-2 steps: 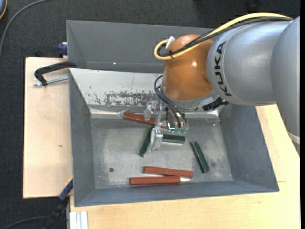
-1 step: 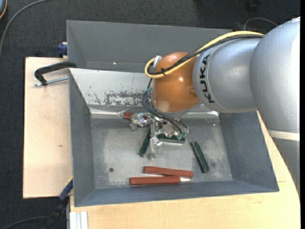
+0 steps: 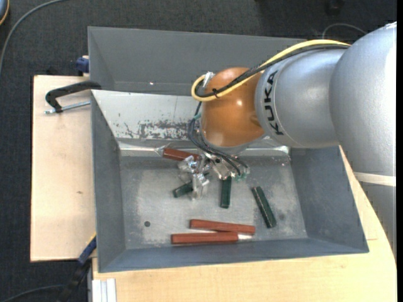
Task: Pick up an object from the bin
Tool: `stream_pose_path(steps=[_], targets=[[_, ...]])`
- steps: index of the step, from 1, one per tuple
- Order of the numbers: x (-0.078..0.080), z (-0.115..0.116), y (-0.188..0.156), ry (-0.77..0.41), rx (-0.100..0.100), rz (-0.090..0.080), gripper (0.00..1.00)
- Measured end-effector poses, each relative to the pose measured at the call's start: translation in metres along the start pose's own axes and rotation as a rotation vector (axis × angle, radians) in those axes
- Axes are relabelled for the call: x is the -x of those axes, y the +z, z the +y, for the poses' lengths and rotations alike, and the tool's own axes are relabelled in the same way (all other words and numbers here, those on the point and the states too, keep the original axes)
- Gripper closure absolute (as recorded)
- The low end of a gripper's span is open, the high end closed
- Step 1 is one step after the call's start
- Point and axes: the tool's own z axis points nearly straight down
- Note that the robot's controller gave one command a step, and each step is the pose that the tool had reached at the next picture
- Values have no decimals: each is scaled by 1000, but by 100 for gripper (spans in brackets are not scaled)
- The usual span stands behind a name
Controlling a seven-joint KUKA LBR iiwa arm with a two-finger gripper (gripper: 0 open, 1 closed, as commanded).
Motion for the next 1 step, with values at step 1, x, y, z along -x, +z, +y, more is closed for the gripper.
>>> stream_pose_path(steps=[1], targets=[[11, 7, -140, -20, -5, -16, 100]])
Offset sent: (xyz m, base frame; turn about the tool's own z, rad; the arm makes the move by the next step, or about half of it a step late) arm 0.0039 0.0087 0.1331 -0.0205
